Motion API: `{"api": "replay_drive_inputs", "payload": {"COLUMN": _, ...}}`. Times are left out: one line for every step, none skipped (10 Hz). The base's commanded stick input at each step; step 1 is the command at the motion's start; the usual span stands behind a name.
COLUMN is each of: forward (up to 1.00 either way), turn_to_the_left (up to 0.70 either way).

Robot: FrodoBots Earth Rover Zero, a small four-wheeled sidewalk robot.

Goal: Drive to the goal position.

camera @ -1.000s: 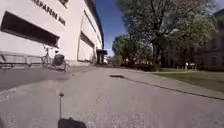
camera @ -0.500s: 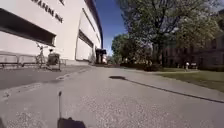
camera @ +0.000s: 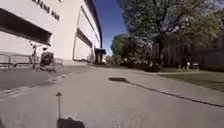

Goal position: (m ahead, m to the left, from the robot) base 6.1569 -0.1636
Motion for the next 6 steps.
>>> {"api": "replay_drive_inputs", "payload": {"forward": 1.00, "turn_to_the_left": 0.00}}
{"api": "replay_drive_inputs", "payload": {"forward": 1.00, "turn_to_the_left": 0.00}}
{"api": "replay_drive_inputs", "payload": {"forward": 1.00, "turn_to_the_left": 0.00}}
{"api": "replay_drive_inputs", "payload": {"forward": 1.00, "turn_to_the_left": 0.00}}
{"api": "replay_drive_inputs", "payload": {"forward": 1.00, "turn_to_the_left": 0.00}}
{"api": "replay_drive_inputs", "payload": {"forward": 1.00, "turn_to_the_left": 0.00}}
